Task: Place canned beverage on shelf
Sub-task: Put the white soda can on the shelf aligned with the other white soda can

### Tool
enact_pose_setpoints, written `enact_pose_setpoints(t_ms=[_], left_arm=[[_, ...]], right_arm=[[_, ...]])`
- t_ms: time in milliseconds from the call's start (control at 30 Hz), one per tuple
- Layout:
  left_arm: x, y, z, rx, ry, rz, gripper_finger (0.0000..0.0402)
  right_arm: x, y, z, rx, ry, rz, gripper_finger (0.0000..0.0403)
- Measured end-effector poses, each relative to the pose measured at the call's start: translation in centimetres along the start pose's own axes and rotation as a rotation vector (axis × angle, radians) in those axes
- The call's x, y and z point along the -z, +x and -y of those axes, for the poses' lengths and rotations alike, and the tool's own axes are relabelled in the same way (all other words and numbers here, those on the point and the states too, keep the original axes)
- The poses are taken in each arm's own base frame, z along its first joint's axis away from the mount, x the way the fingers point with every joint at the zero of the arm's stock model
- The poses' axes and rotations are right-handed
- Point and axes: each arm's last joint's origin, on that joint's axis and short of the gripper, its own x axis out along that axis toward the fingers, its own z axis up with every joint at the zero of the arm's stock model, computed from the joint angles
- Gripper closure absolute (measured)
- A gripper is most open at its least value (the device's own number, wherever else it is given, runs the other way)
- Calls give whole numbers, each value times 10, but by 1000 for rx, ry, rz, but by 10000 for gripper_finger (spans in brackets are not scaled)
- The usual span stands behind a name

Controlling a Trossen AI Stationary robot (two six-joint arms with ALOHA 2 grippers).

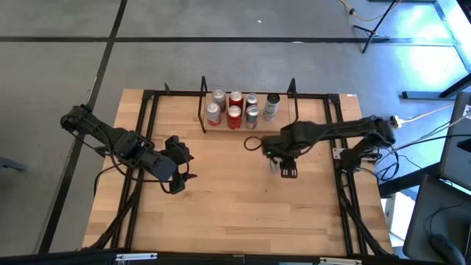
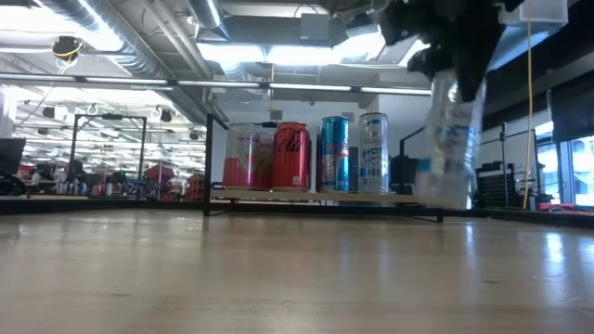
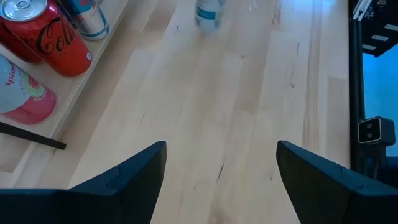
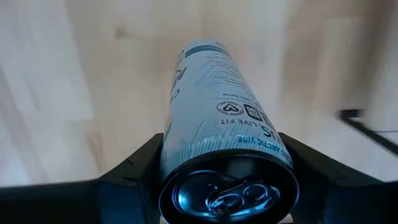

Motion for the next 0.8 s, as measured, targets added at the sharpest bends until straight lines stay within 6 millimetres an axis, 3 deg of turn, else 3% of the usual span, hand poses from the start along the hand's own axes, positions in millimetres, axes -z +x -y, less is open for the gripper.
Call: enact_pose_setpoints(t_ms=[233, 433, 500, 667, 733, 800], left_arm=[[-1, 0, 0, 3, -2, 6, 111], [-1, 0, 0, 0, -2, 8, 111], [-1, 0, 0, 0, -1, 8, 111], [-1, 0, 0, -1, -1, 8, 111], [-1, 0, 0, -1, 0, 7, 111], [-1, 0, 0, -1, 0, 7, 111]], right_arm=[[-10, 23, -3, -35, -28, -129, 179], [-14, 27, -3, -41, -27, -125, 179], [-14, 27, -4, -59, -21, -127, 151], [-13, 26, -4, -75, 13, -128, 32], [-11, 20, -4, -77, 33, -115, 17], [-6, 6, -4, -84, 49, -74, 29]])
